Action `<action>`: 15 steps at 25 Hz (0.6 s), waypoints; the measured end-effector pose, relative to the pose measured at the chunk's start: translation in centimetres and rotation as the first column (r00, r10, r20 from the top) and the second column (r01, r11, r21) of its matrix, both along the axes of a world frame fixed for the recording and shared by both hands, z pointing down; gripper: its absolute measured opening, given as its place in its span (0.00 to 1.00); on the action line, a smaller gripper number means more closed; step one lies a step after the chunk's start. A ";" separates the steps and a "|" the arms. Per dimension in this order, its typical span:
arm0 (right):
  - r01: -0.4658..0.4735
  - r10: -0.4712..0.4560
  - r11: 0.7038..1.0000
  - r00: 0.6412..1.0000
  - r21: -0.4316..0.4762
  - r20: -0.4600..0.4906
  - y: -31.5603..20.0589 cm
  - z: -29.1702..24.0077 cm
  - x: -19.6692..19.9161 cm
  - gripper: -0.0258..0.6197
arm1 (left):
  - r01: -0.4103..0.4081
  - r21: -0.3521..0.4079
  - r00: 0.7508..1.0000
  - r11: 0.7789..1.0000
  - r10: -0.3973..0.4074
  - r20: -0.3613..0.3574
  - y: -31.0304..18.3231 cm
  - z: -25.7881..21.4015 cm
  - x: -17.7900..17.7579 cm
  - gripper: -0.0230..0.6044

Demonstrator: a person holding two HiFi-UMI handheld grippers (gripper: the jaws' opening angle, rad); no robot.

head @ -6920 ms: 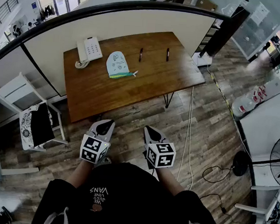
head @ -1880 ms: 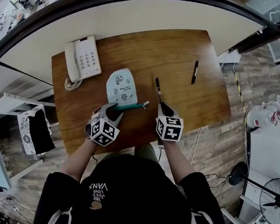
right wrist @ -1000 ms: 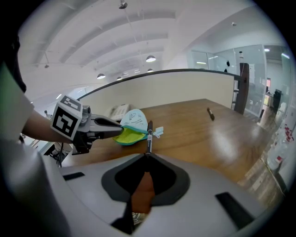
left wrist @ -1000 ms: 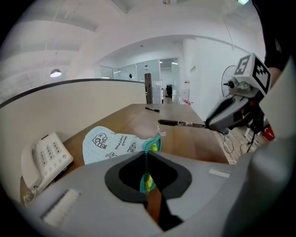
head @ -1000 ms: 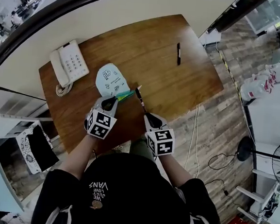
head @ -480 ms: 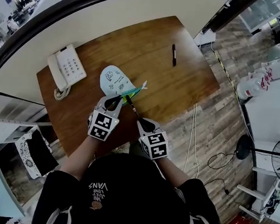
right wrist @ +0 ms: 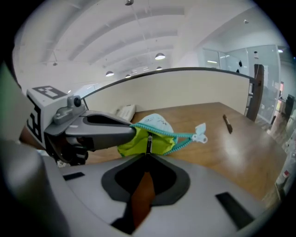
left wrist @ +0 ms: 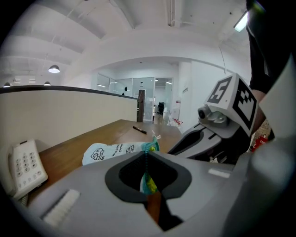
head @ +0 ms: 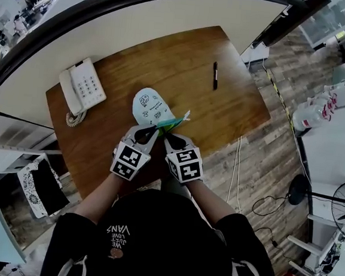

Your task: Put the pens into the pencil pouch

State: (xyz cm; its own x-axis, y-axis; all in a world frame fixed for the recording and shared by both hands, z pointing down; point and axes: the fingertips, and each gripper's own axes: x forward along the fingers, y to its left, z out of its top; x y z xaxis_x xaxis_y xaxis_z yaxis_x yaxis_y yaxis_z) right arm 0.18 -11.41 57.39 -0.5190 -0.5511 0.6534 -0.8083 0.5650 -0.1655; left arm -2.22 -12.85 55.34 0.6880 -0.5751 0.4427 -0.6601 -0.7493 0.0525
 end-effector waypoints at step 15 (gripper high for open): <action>0.075 -0.075 0.997 0.994 0.010 0.075 -6.5 0.3 0.0 0.11 | 0.096 -0.093 0.985 0.991 -0.108 -0.131 -2.6 -1.0 1.3 0.08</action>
